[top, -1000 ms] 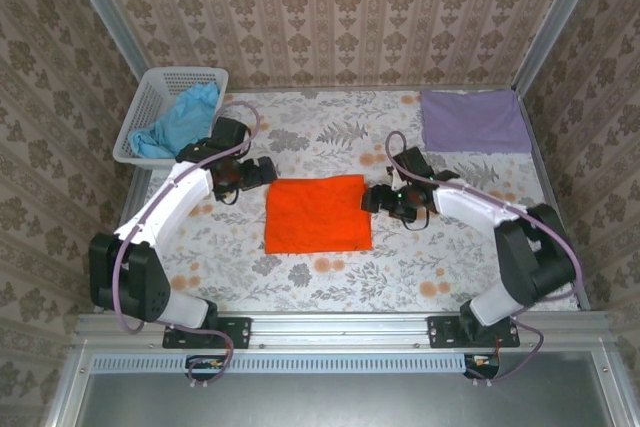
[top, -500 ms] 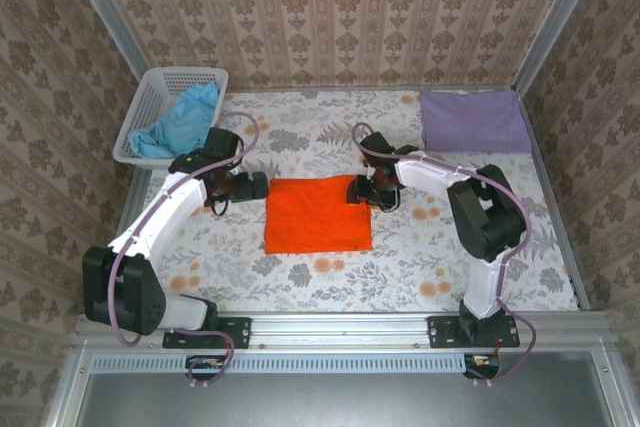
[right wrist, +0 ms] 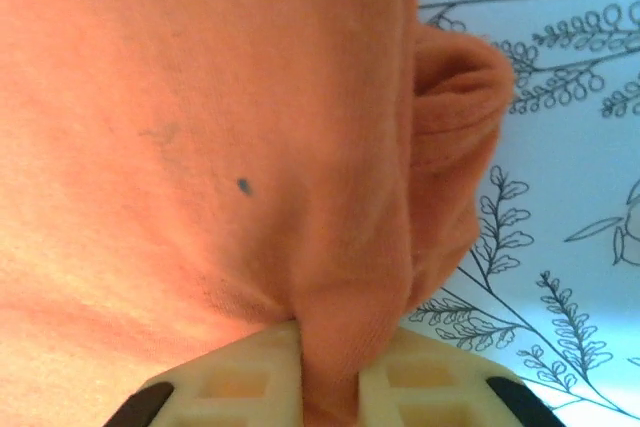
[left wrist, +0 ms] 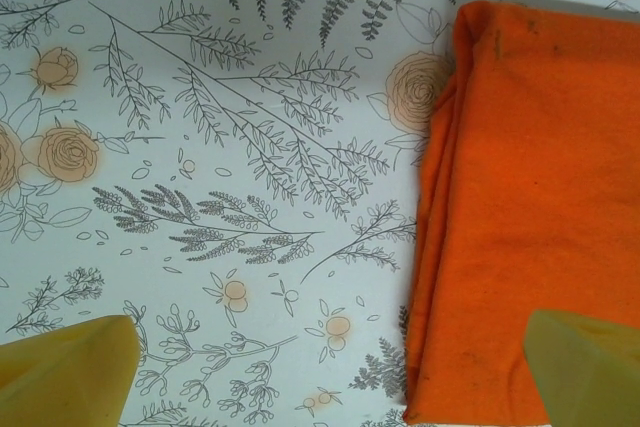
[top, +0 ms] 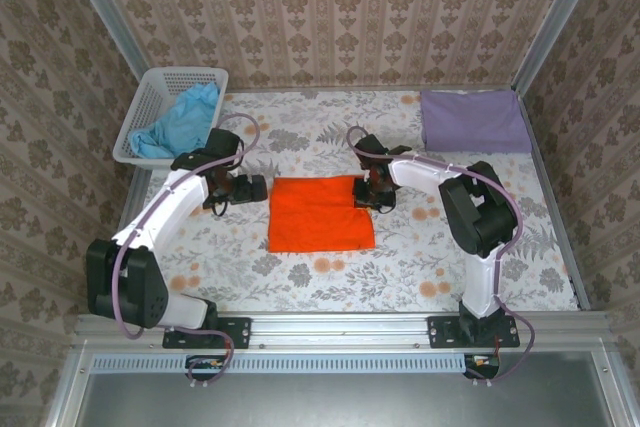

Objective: Fold and stack the t-shirts

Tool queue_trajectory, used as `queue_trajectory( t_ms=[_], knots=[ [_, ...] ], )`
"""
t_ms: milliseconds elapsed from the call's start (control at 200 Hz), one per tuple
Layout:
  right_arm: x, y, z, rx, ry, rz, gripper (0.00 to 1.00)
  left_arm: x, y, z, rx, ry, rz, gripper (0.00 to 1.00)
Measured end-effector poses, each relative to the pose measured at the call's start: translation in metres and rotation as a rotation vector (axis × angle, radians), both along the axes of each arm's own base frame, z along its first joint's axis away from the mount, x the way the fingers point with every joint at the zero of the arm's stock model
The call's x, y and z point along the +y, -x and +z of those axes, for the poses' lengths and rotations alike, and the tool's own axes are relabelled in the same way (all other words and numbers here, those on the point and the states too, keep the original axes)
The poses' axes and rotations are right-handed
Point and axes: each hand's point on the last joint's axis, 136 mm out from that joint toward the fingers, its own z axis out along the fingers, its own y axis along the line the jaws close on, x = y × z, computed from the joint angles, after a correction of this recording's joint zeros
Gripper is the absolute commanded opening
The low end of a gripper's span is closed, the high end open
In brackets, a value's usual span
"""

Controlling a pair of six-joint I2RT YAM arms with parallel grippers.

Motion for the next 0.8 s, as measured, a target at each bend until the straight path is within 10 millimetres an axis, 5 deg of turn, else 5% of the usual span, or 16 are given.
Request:
queue_trajectory(
  t_ms=[320,590,795],
  knots=[
    [-0.001,-0.050,0.006,-0.111,-0.002,0.004,0.00,0.001,0.001,-0.001,0.009,-0.005,0.001,1.00],
    [-0.075,-0.123,0.027,-0.232,0.138,-0.077,0.00,0.002,0.004,0.002,-0.005,0.000,0.001,1.00],
    [-0.106,-0.165,0.083,-0.369,0.259,-0.067,0.00,0.002,0.007,0.004,-0.011,0.002,0.001,1.00]
  ],
)
